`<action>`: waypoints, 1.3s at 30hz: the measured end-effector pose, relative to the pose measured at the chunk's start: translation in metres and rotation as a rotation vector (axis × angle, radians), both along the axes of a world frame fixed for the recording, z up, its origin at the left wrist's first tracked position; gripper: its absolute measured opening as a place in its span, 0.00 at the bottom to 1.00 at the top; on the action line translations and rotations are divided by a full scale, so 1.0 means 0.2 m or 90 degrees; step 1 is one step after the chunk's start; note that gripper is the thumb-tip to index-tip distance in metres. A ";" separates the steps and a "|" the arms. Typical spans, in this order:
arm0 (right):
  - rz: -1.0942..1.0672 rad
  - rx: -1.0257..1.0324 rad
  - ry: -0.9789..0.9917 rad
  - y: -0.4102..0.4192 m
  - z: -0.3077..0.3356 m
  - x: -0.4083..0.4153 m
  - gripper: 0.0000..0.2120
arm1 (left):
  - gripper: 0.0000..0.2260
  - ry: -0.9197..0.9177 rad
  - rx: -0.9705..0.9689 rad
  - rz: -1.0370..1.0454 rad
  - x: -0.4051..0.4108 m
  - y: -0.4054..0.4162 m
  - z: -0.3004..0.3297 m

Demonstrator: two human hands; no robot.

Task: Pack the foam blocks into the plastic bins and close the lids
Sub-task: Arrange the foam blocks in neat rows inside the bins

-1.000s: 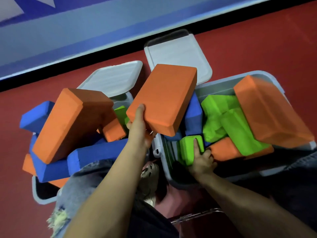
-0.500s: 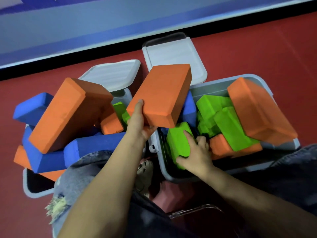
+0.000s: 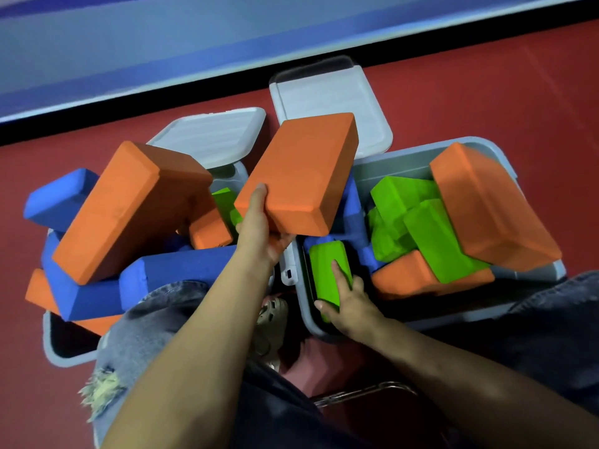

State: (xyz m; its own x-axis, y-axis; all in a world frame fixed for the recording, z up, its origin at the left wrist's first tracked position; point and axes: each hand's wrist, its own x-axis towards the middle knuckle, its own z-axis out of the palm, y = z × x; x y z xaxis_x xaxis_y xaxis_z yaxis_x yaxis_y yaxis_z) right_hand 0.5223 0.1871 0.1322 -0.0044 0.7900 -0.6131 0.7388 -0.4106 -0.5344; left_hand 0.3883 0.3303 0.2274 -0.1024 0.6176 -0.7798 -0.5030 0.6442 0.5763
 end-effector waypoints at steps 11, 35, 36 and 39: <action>0.057 -0.203 0.102 0.06 -0.13 0.09 0.39 | 0.29 -0.003 -0.009 0.013 0.02 0.00 -0.04; -0.377 -0.060 0.508 0.25 0.49 0.19 0.33 | 0.25 0.127 0.111 -0.044 0.00 -0.27 0.03; -0.377 -0.052 0.536 0.28 0.53 0.16 0.34 | 0.26 0.174 0.158 -0.052 0.00 -0.31 0.06; -0.378 0.031 0.511 0.30 0.62 0.11 0.33 | 0.29 0.417 0.328 -0.136 -0.02 -0.40 0.19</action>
State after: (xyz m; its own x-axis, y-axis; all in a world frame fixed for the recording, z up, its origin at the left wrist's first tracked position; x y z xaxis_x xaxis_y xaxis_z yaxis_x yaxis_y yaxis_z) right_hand 0.5440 0.2466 0.2566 0.0010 0.8229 -0.5682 -0.1657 -0.5602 -0.8116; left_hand 0.3847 0.2507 0.2663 -0.2757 0.9357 -0.2203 0.1355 0.2647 0.9547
